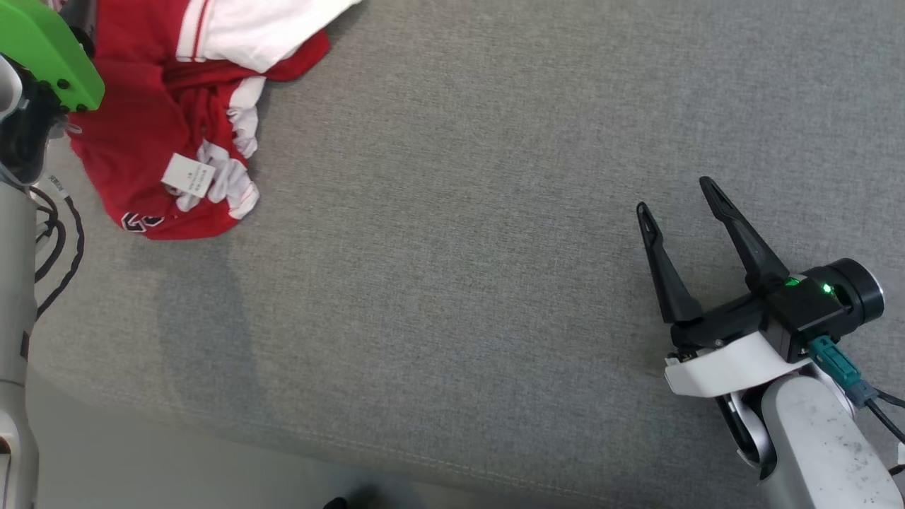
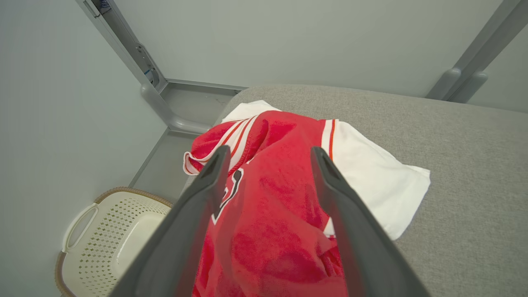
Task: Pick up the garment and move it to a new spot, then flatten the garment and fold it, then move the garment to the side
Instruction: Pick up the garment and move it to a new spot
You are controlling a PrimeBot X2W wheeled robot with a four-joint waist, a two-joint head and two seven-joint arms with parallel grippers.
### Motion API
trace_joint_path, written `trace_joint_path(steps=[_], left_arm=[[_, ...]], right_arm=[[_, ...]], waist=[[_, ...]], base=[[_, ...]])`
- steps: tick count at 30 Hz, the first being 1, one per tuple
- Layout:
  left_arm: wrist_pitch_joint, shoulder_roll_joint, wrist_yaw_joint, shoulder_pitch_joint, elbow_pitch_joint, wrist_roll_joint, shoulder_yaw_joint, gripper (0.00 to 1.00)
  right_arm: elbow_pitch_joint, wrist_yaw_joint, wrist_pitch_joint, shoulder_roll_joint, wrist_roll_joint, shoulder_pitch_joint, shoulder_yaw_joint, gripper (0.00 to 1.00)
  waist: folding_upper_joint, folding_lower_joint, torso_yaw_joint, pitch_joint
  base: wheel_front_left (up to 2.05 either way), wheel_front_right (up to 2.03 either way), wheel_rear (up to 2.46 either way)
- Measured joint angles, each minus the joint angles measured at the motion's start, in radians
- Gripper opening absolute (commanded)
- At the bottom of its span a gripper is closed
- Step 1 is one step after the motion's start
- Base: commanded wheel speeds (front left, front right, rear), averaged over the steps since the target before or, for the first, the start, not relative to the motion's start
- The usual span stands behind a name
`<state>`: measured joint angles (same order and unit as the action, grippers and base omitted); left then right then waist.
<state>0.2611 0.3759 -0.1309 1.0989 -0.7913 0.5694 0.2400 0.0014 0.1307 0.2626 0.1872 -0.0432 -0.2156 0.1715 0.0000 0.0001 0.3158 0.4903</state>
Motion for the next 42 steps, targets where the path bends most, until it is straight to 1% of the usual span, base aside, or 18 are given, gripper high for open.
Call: trace_joint_path(steps=[6, 10, 11, 12, 15, 19, 23, 26, 30, 34, 39, 42], left_arm=[[0.043, 0.015, 0.000, 0.012, -0.074, 0.065, 0.068, 1.00], [0.037, 0.020, 0.000, 0.019, -0.113, 0.093, 0.107, 1.00], [0.037, 0.021, 0.000, 0.020, -0.117, 0.101, 0.118, 0.48], [0.035, 0.022, 0.000, 0.020, -0.120, 0.109, 0.132, 0.00], [-0.019, 0.037, 0.000, 0.020, -0.121, 0.116, 0.164, 0.00], [-0.141, 0.069, 0.000, 0.026, -0.096, 0.124, 0.200, 0.00], [-0.227, 0.105, 0.000, 0.038, -0.035, 0.135, 0.254, 0.00], [-0.265, 0.143, 0.000, 0.048, 0.034, 0.150, 0.293, 0.00], [-0.282, 0.189, 0.000, 0.065, 0.128, 0.162, 0.329, 0.00], [-0.287, 0.212, 0.000, 0.079, 0.223, 0.184, 0.339, 0.00], [-0.263, 0.209, 0.000, 0.085, 0.327, 0.230, 0.332, 0.00], [-0.235, 0.207, 0.001, 0.085, 0.387, 0.252, 0.329, 0.00]], right_arm=[[-0.019, 0.000, 0.000, 0.002, -0.008, -0.016, -0.012, 1.00], [-0.029, 0.000, 0.000, 0.001, -0.008, -0.027, -0.014, 1.00], [-0.030, 0.000, 0.000, 0.001, -0.008, -0.031, -0.015, 1.00], [-0.031, 0.000, 0.000, -0.002, -0.008, -0.035, -0.017, 1.00], [-0.031, 0.000, 0.000, -0.010, -0.008, -0.039, -0.022, 1.00], [-0.014, 0.000, 0.000, -0.021, -0.016, -0.041, -0.019, 1.00], [0.005, 0.000, 0.000, -0.049, -0.026, -0.040, -0.009, 1.00], [0.016, 0.000, 0.000, -0.074, -0.035, -0.039, 0.001, 1.00], [0.029, 0.000, 0.000, -0.102, -0.052, -0.033, 0.007, 1.00], [0.035, 0.000, 0.000, -0.124, -0.067, -0.015, 0.006, 1.00], [0.042, 0.000, 0.000, -0.135, -0.082, 0.009, 0.010, 1.00], [0.035, 0.000, 0.000, -0.136, -0.133, 0.012, 0.011, 1.00]], waist=[[0.0000, 0.0000, -0.041, 0.066], [0.0000, 0.0000, -0.060, 0.101], [0.0000, 0.0000, -0.063, 0.106], [0.0000, 0.0000, -0.068, 0.111], [0.0000, 0.0000, -0.078, 0.115], [0.0000, 0.0000, -0.084, 0.094], [0.0000, -0.0001, -0.091, 0.050], [0.0000, -0.0001, -0.101, 0.009], [0.0000, -0.0001, -0.124, -0.054], [0.0000, -0.0002, -0.165, -0.115], [0.0000, -0.0001, -0.246, -0.171], [0.0000, -0.0002, -0.309, -0.197]], base=[[0.00, 0.00, 0.00], [0.00, 0.00, 0.00], [0.00, 0.00, 0.00], [0.00, 0.00, 0.00], [0.00, 0.00, 0.00], [0.00, 0.00, 0.00], [0.00, 0.00, 0.00], [0.00, 0.00, 0.00], [0.00, 0.00, 0.00], [0.00, 0.00, 0.00], [0.00, 0.00, 0.00], [0.00, 0.00, 0.00]])
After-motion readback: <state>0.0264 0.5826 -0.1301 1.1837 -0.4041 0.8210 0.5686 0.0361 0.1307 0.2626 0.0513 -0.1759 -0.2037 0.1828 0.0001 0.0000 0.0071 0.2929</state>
